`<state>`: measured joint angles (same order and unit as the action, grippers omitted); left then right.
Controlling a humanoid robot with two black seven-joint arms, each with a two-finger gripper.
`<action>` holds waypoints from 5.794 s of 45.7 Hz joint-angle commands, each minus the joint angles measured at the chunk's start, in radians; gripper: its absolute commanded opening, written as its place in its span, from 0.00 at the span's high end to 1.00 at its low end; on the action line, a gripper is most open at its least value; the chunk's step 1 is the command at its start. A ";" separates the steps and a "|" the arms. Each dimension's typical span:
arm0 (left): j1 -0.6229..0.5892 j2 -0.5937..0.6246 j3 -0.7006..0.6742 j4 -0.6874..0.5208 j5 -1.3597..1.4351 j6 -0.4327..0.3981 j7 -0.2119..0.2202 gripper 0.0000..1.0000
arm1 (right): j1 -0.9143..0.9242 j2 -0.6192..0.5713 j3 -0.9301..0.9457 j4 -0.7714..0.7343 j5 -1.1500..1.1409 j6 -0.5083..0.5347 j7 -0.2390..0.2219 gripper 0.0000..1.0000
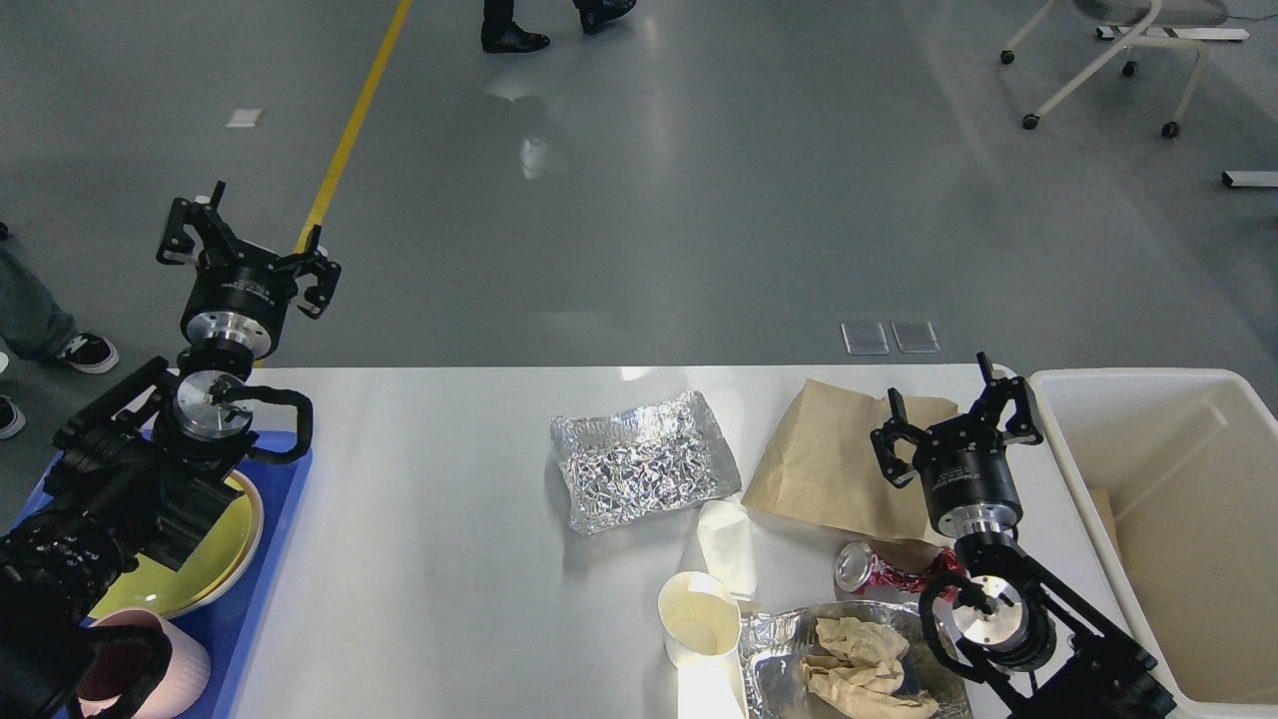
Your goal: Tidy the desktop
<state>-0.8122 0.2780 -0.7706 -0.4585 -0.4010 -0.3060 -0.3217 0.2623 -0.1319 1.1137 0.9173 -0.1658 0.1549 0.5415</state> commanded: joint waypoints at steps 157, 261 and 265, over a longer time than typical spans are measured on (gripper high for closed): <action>0.462 -0.025 -0.389 -0.285 0.361 -0.205 -0.092 0.03 | 0.000 0.000 -0.005 0.002 -0.004 0.006 -0.002 0.00; 0.464 -0.025 -0.389 -0.285 0.361 -0.205 -0.092 0.03 | -0.005 -0.120 0.106 0.043 0.008 0.066 -0.006 0.00; 0.464 -0.025 -0.389 -0.285 0.361 -0.205 -0.092 0.03 | 0.000 -0.117 0.107 0.044 0.009 0.066 -0.008 0.00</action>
<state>-0.3482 0.2538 -1.1597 -0.7440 -0.0399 -0.5109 -0.4142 0.2578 -0.2511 1.2199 0.9603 -0.1588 0.2202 0.5354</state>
